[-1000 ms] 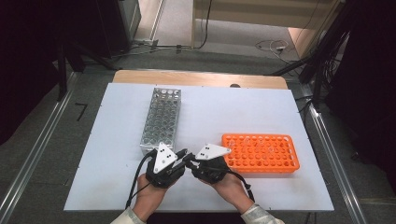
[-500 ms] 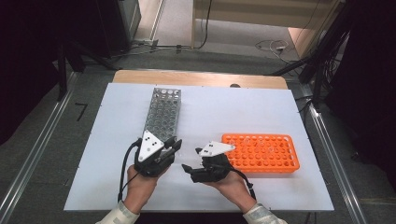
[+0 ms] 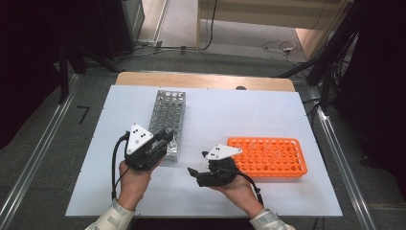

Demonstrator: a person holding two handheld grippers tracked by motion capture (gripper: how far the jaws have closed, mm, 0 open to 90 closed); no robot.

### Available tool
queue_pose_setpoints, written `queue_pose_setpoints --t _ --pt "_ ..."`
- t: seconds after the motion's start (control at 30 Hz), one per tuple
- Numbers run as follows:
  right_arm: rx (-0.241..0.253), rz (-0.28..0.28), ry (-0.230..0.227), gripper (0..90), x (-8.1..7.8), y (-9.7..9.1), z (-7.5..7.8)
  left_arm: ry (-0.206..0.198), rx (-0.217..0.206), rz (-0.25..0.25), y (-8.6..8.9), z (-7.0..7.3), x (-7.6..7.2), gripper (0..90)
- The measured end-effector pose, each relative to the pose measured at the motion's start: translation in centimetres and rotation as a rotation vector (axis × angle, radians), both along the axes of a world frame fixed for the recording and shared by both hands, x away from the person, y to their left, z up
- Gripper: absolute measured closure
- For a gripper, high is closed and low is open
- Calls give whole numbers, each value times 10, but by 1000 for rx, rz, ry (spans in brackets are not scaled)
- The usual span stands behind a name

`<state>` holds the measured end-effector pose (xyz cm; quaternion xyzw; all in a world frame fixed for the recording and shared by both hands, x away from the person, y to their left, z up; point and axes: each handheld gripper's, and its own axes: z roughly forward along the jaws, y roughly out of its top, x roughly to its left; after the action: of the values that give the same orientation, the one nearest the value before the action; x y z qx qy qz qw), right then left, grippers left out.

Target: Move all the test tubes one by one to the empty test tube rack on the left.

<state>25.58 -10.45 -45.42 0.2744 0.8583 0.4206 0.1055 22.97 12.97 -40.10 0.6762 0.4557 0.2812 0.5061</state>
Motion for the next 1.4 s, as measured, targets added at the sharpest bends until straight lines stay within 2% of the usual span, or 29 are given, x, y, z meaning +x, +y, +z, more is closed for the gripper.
queue_pose_setpoints --t 0.43,0.93,1.23,1.4 --pt "4 -7 4 263 0 -1 1 11 51 31 -2 -13 8 749" --pt "-3 -1 -1 264 -1 -2 0 66 112 27 -11 -37 15 746" --pt "-5 -6 2 264 -1 -3 -1 99 129 28 -13 -47 16 746" --pt "-8 -3 5 264 -2 -3 -3 101 127 20 -13 -48 16 737"
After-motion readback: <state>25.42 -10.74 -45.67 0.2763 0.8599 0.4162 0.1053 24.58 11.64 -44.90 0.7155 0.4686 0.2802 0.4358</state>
